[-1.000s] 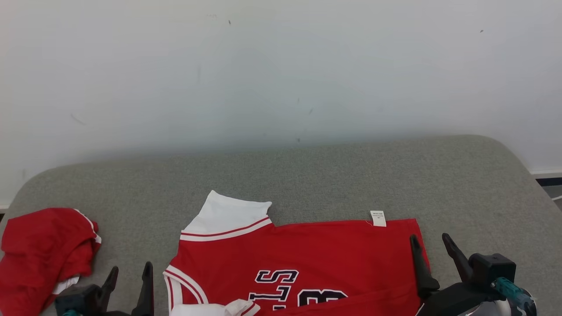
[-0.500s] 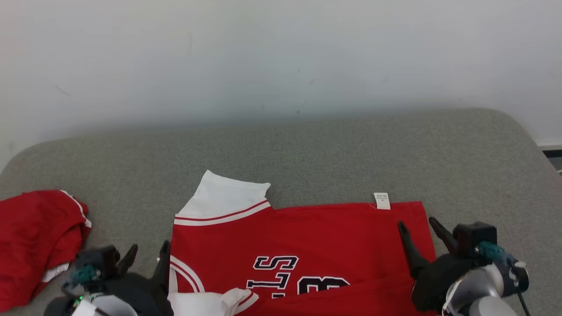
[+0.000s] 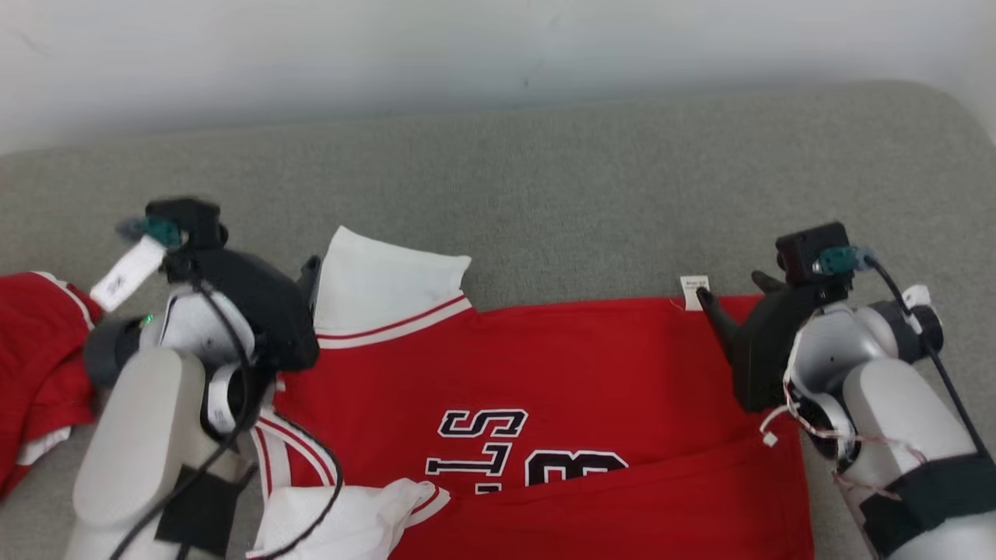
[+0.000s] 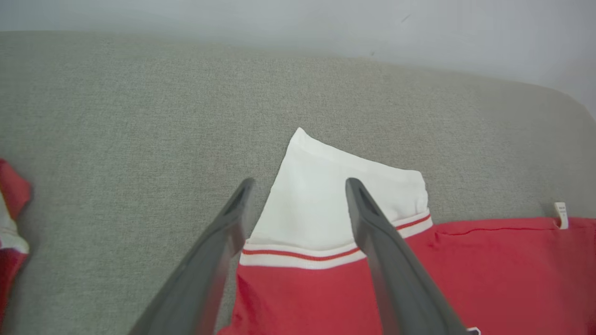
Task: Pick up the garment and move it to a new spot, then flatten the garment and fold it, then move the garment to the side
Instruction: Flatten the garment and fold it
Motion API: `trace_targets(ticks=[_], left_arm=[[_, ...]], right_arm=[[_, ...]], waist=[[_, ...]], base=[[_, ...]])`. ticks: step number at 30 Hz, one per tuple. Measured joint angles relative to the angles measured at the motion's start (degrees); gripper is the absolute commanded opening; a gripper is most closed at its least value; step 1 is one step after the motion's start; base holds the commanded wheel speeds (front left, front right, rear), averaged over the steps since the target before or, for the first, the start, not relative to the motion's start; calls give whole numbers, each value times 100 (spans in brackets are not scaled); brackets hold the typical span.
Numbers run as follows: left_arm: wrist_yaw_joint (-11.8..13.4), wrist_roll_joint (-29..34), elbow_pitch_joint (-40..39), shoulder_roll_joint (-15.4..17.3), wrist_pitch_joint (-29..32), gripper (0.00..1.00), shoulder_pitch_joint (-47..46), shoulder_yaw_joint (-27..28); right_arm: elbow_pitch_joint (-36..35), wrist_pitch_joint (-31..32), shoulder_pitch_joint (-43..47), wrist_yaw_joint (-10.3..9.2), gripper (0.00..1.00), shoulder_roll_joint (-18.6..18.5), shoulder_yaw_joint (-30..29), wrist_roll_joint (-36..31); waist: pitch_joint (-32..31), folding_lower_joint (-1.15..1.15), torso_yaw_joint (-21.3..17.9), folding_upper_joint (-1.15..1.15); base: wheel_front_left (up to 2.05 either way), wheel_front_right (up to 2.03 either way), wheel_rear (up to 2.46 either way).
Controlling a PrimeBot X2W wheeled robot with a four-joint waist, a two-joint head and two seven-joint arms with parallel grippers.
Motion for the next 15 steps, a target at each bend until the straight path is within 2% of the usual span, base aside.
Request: trace_targets(ticks=[6, 15], left_arm=[[3, 304, 422, 20, 393, 100, -906, -156], [0, 391, 1077, 82, 557, 100, -1479, -202]], right_arm=[[192, 430, -573, 96, 100, -24, 59, 8], [489, 709, -999, 89, 100, 15, 230, -121]], waist=[[501, 0, -70, 0], [1136, 0, -198, 0]], base=[[0, 0, 0], [0, 0, 0]])
